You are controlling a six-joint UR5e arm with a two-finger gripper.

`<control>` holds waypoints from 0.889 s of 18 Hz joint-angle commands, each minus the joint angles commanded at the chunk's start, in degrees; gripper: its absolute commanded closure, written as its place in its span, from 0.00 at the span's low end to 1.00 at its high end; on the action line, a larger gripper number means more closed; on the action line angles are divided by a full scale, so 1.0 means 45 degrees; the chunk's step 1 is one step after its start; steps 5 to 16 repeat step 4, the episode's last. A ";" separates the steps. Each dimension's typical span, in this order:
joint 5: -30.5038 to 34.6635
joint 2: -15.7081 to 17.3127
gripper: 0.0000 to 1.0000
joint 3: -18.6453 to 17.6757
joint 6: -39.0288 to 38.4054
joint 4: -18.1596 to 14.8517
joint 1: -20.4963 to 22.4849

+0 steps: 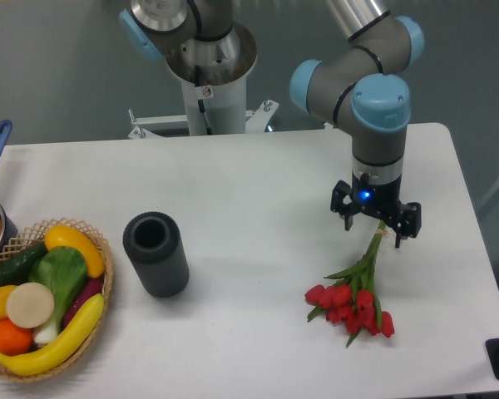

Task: Place the flowers on the table
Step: 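Open the gripper to release the tulips onto the table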

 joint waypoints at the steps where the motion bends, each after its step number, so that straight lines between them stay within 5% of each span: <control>1: -0.0019 0.0000 0.00 0.0000 0.0100 -0.0019 0.0059; 16: 0.0000 0.0000 0.00 0.0000 0.0081 -0.0020 0.0040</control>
